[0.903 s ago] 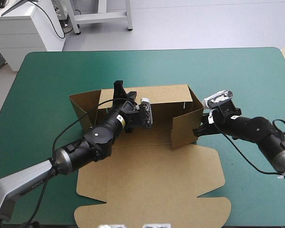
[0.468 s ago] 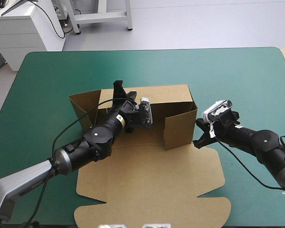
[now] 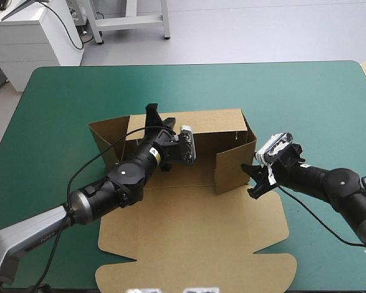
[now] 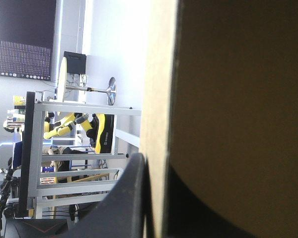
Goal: Fold the box
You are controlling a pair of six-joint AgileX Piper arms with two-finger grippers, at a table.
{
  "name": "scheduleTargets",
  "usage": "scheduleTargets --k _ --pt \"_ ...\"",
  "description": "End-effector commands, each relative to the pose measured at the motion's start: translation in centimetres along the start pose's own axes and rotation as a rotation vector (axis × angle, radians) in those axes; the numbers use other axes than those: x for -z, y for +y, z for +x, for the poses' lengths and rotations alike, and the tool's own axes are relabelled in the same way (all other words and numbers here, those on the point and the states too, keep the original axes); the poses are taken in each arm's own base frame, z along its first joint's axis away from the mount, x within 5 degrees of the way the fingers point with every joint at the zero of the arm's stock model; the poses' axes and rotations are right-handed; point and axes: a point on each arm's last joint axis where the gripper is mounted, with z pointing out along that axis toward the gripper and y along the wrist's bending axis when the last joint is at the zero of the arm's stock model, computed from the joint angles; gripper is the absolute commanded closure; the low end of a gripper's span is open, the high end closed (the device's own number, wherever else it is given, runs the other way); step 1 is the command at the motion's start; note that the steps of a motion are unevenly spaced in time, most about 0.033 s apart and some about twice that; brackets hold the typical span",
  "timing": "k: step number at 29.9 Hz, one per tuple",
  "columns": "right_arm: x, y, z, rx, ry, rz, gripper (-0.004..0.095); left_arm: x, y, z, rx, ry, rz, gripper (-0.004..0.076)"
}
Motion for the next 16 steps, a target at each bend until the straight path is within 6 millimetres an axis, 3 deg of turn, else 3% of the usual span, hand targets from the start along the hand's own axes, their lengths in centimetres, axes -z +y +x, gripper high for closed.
scheduleTargets --k 1,4,11,16 --pt "0.2 -0.2 -1.0 0.020 -0.048 -0.008 0.0363 0.7 0.6 -0.3 0.086 -0.022 -0.001 0.0731" --pt "-0.6 -0.3 -1.0 0.027 -0.067 -0.034 0.0295 0.7 0.2 -0.4 0.084 -0.046 0.021 0.0731" --pt "-1.3 -1.0 -2.1 0.042 -0.105 -0.031 0.0296 0.5 -2.5 0.2 0.033 -0.070 0.103 0.0731" --pt "-1.8 -1.0 -3.2 0.075 -0.121 -0.046 0.0297 0.6 -2.7 0.0 0.033 -0.094 0.116 0.0731"
